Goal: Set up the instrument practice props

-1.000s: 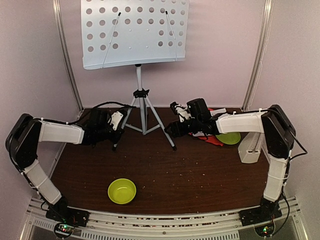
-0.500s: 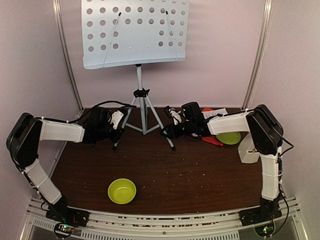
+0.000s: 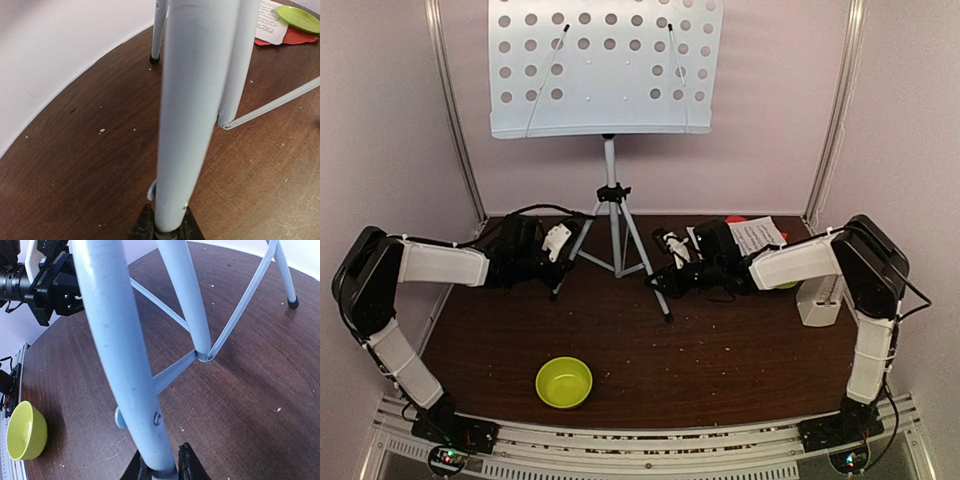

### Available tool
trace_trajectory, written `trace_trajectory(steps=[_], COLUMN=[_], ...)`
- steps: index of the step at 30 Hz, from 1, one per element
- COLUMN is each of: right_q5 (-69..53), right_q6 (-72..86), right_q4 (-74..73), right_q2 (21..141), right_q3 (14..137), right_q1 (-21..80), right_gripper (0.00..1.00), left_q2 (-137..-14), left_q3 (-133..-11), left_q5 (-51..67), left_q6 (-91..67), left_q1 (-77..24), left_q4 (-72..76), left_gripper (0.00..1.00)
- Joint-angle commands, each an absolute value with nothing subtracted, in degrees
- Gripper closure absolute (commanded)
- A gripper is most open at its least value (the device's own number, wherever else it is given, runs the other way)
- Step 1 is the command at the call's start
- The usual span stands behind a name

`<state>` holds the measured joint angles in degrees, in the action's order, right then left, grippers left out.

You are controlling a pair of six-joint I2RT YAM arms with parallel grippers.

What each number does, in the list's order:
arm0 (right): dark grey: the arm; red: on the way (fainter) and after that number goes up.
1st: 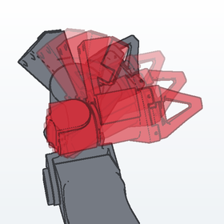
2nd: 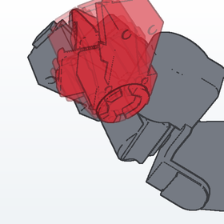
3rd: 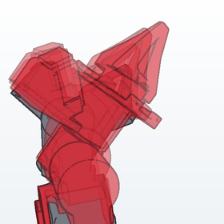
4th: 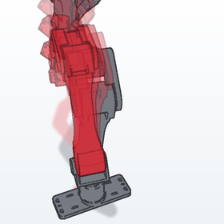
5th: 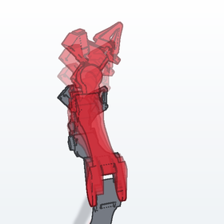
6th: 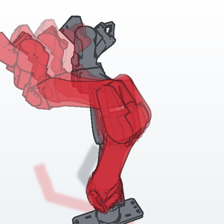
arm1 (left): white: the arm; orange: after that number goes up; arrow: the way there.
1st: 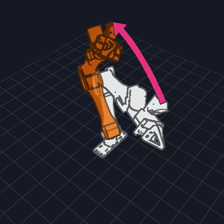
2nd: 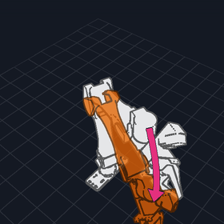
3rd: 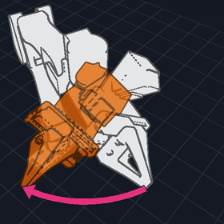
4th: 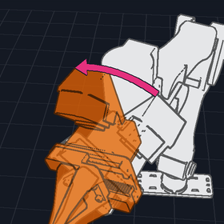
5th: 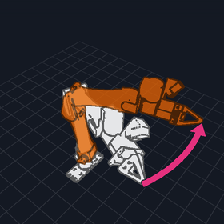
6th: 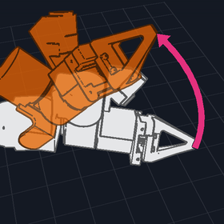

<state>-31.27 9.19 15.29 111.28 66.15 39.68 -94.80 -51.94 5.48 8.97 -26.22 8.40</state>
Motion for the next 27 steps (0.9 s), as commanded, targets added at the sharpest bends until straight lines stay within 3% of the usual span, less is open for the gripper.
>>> trace_trajectory(steps=[1, 4, 21, 27], right_q5=[-31.7, -30.1, -26.2, -25.8], right_q6=[11.8, 11.8, 15.5, 14.8], right_q4=[16.8, 17.6, 23.1, 22.9], right_q2=[104.3, 102.0, 96.8, 95.3], right_q3=[60.7, 56.0, 44.4, 43.3], right_q1=[41.6, 43.0, 46.5, 46.4], right_gripper=[1.00, 1.00, 1.00, 0.84], left_q2=[-91.1, -89.9, -81.8, -82.4], left_q3=[-49.1, -46.4, -37.9, -37.0], left_q5=[6.2, 10.0, 4.7, 2.7], left_q6=[4.7, 2.8, -0.5, -2.4], left_q1=[-25.1, -25.7, -33.0, -33.0], left_q4=[13.5, 15.8, 14.7, 13.9], left_gripper=[0.97, 0.97, 0.97, 0.88])
